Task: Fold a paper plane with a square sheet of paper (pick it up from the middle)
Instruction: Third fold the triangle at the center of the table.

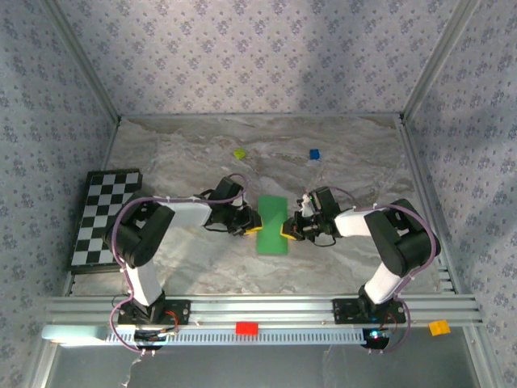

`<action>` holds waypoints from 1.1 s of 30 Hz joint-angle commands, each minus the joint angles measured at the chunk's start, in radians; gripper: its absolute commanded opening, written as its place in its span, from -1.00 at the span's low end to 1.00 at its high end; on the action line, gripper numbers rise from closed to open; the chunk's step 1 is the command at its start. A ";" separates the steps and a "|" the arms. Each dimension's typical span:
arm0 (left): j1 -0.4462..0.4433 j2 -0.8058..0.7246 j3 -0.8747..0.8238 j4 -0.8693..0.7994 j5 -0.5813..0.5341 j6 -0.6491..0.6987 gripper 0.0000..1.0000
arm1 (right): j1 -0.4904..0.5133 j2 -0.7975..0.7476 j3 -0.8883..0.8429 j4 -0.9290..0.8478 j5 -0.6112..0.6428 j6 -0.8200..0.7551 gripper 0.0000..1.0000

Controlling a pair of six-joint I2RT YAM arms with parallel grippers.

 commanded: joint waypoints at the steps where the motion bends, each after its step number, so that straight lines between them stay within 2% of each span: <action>1: -0.009 0.017 0.020 0.020 0.029 -0.005 -0.56 | -0.016 0.036 -0.032 -0.048 0.090 -0.016 -0.85; 10: -0.008 -0.019 0.007 0.020 0.002 -0.020 -0.82 | -0.016 0.003 -0.037 -0.049 0.089 -0.012 -0.81; 21: -0.004 -0.081 -0.023 0.027 -0.003 -0.029 -0.93 | 0.020 -0.063 0.031 -0.129 0.106 -0.045 -0.59; 25: 0.012 -0.108 -0.048 0.011 -0.024 -0.036 -0.95 | 0.055 -0.139 0.069 -0.230 0.207 -0.071 -0.45; 28: 0.029 -0.126 -0.065 -0.006 -0.030 -0.041 -0.95 | 0.095 -0.215 0.099 -0.308 0.292 -0.122 -0.21; 30: 0.038 -0.136 -0.075 -0.008 -0.029 -0.042 -0.95 | 0.139 -0.265 0.120 -0.359 0.373 -0.164 -0.12; 33: 0.047 -0.144 -0.079 -0.014 -0.022 -0.047 -0.95 | 0.222 -0.323 0.127 -0.371 0.489 -0.238 -0.13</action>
